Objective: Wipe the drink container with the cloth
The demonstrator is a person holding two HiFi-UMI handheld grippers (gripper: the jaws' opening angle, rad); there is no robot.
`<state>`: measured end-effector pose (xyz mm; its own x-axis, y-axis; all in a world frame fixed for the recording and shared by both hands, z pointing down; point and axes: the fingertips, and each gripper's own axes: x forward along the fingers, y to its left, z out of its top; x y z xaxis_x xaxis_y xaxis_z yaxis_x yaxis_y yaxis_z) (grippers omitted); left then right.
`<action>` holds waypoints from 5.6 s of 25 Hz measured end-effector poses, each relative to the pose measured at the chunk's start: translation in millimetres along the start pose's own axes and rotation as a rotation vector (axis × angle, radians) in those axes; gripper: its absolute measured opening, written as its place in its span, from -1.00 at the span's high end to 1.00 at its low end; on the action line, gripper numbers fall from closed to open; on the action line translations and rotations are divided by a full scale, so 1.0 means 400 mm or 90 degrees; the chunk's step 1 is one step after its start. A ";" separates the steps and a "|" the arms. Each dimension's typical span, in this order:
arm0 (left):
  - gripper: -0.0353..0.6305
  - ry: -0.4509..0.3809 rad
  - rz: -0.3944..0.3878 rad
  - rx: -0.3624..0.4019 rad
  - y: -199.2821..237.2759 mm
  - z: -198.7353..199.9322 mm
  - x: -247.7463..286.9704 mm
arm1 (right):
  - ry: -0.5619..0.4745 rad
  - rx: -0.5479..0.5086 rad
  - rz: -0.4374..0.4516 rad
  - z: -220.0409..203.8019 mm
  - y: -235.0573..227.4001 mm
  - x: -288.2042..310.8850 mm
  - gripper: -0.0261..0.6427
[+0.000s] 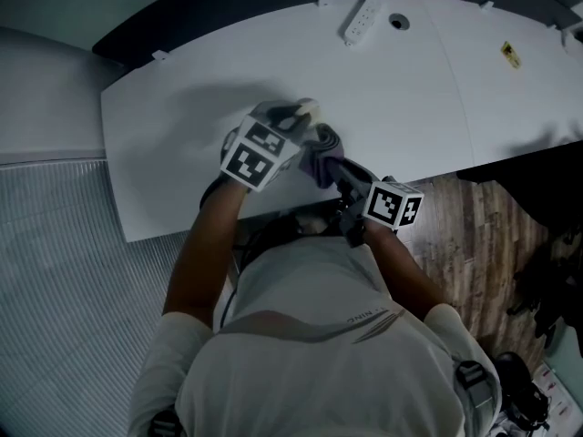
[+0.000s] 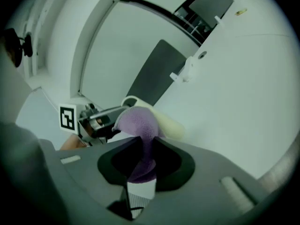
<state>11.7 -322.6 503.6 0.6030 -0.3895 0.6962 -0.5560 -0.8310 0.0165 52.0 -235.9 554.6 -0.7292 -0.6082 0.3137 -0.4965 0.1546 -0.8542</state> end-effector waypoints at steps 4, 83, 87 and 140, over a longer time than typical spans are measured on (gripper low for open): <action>0.68 0.003 0.000 -0.002 -0.004 0.000 0.000 | -0.094 0.057 0.036 0.071 0.034 -0.021 0.67; 0.66 -0.037 0.006 -0.041 0.006 -0.003 -0.010 | 0.282 -0.323 0.022 0.296 -0.053 0.255 0.67; 0.66 -0.041 0.008 -0.044 0.008 -0.001 -0.012 | 0.274 -0.247 0.140 0.339 0.042 0.317 0.67; 0.77 -0.290 0.006 -0.190 0.102 0.087 -0.241 | -0.028 -0.368 -0.042 0.447 0.114 0.121 0.67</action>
<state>-49.2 -332.7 412.1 0.7471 -0.5841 0.3174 -0.6609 -0.7038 0.2606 78.3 -397.4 456.5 -0.6734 -0.6613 0.3305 -0.7261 0.5075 -0.4638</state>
